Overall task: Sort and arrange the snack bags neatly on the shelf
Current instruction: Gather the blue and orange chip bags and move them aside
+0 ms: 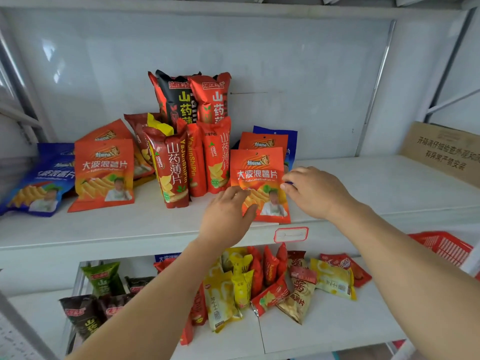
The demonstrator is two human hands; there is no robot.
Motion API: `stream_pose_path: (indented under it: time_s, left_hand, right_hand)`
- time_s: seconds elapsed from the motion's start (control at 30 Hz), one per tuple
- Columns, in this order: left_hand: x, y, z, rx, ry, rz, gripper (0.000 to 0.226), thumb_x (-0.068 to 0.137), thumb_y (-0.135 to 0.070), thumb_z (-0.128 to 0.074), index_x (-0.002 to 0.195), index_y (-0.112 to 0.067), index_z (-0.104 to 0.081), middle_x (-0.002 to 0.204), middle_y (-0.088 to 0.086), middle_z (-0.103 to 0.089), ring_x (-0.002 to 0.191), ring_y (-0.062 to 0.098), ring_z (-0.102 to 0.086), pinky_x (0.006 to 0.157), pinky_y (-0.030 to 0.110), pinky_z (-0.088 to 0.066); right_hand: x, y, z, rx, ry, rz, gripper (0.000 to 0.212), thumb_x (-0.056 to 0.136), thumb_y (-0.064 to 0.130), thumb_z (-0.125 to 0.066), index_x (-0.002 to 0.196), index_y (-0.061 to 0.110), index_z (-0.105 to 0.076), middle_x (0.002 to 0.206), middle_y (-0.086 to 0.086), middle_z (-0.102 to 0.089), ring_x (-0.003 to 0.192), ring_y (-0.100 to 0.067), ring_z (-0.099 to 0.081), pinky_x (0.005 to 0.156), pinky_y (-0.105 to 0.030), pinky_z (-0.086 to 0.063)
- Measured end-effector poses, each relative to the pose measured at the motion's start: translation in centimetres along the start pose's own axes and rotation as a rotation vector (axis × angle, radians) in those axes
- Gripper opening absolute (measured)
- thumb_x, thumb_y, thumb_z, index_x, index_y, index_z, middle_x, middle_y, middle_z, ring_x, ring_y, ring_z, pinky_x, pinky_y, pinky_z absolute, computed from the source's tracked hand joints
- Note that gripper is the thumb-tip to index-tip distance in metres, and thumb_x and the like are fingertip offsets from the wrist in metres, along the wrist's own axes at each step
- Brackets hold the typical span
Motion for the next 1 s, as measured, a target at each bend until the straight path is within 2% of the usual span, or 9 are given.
stream_pose_path:
  time_s: [0.1,0.2,0.3,0.4,0.53,0.67,0.77,0.9,1.0]
  left_hand:
    - [1.0,2.3,-3.2,-0.181,0.107,0.296,0.064,0.098,-0.052,-0.049,0.149,-0.014,-0.039,0.152,0.003,-0.041,0.139,0.024,-0.037,0.110,0.042,-0.037]
    - [2.2,3.9,-6.0,-0.320,0.155,0.483,0.075,0.095,-0.056,-0.051,0.151,-0.011,-0.031,0.154,0.007,-0.037,0.142,0.028,-0.031,0.115,0.044,-0.031]
    - [3.4,4.9,-8.0,-0.380,0.180,0.594,0.078,0.092,-0.060,-0.052,0.149,-0.010,-0.031,0.151,0.009,-0.042,0.140,0.030,-0.034,0.115,0.045,-0.031]
    - [4.6,5.6,-9.2,-0.373,0.200,0.631,0.077,0.091,-0.063,-0.051,0.147,-0.013,-0.032,0.147,0.007,-0.047,0.136,0.030,-0.040,0.111,0.044,-0.035]
    - [5.6,6.1,-10.1,-0.360,0.230,0.636,0.084,0.089,-0.065,-0.053,0.151,-0.016,-0.024,0.148,0.005,-0.046,0.135,0.029,-0.042,0.109,0.044,-0.038]
    - [6.0,6.3,-10.3,-0.313,0.240,0.635,0.091,0.087,-0.068,-0.055,0.154,-0.017,-0.020,0.150,0.003,-0.044,0.136,0.027,-0.042,0.109,0.043,-0.037]
    - [6.0,6.4,-10.2,-0.323,0.229,0.654,0.093,0.085,-0.068,-0.057,0.155,-0.019,-0.019,0.150,0.001,-0.045,0.136,0.026,-0.044,0.109,0.043,-0.039]
    - [6.2,6.3,-10.3,-0.346,0.183,0.683,0.094,0.083,-0.067,-0.062,0.154,-0.024,-0.021,0.147,-0.002,-0.047,0.133,0.024,-0.048,0.105,0.042,-0.043]
    - [6.6,6.1,-10.4,-0.343,0.144,0.698,0.093,0.081,-0.067,-0.064,0.154,-0.026,-0.023,0.147,-0.005,-0.046,0.133,0.021,-0.048,0.103,0.040,-0.043]
  right_hand:
    - [2.9,-1.6,-2.0,0.142,0.011,-0.092,0.041,0.102,0.046,-0.039,0.133,0.023,-0.053,0.131,0.004,-0.058,0.115,-0.018,-0.056,0.079,-0.030,-0.045]
    - [6.2,-3.1,-4.3,0.403,0.018,-0.222,0.052,0.097,0.056,-0.043,0.139,0.025,-0.047,0.134,0.003,-0.057,0.119,-0.019,-0.057,0.088,-0.034,-0.050]
    - [8.8,-4.0,-5.8,0.694,0.005,-0.349,0.054,0.098,0.052,-0.047,0.140,0.018,-0.043,0.120,0.008,-0.052,0.112,-0.013,-0.055,0.080,-0.024,-0.041]
    - [11.0,-4.8,-8.4,0.877,0.033,-0.482,0.050,0.096,0.055,-0.047,0.133,0.020,-0.043,0.117,0.007,-0.057,0.093,-0.010,-0.057,0.062,-0.019,-0.040]
    - [12.9,-6.2,-11.6,1.095,-0.058,-0.651,0.049,0.088,0.065,-0.053,0.116,0.025,-0.049,0.108,0.003,-0.068,0.081,-0.009,-0.065,0.063,-0.025,-0.050]
    - [13.7,-7.5,-12.6,1.181,-0.143,-0.742,0.048,0.087,0.063,-0.057,0.112,0.023,-0.050,0.095,0.005,-0.066,0.076,-0.010,-0.065,0.057,-0.025,-0.046]
    - [14.3,-8.4,-13.1,1.126,-0.154,-0.736,0.051,0.086,0.065,-0.057,0.111,0.020,-0.052,0.098,0.003,-0.065,0.074,-0.009,-0.064,0.055,-0.024,-0.044]
    - [15.2,-9.3,-13.5,1.258,-0.137,-0.705,0.039,0.089,0.053,-0.063,0.107,0.021,-0.050,0.085,0.010,-0.062,0.069,-0.004,-0.061,0.053,-0.022,-0.042]
    - [16.0,-9.5,-13.4,1.319,-0.121,-0.652,0.033,0.088,0.048,-0.067,0.105,0.021,-0.058,0.089,0.007,-0.068,0.074,-0.008,-0.066,0.057,-0.024,-0.048]
Point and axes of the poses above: each hand's wrist, its own x-axis towards the middle knuckle, its own z-axis out of the back of the hand, y = z × x, the point moved 6 cm from there along x, towards the middle knuckle
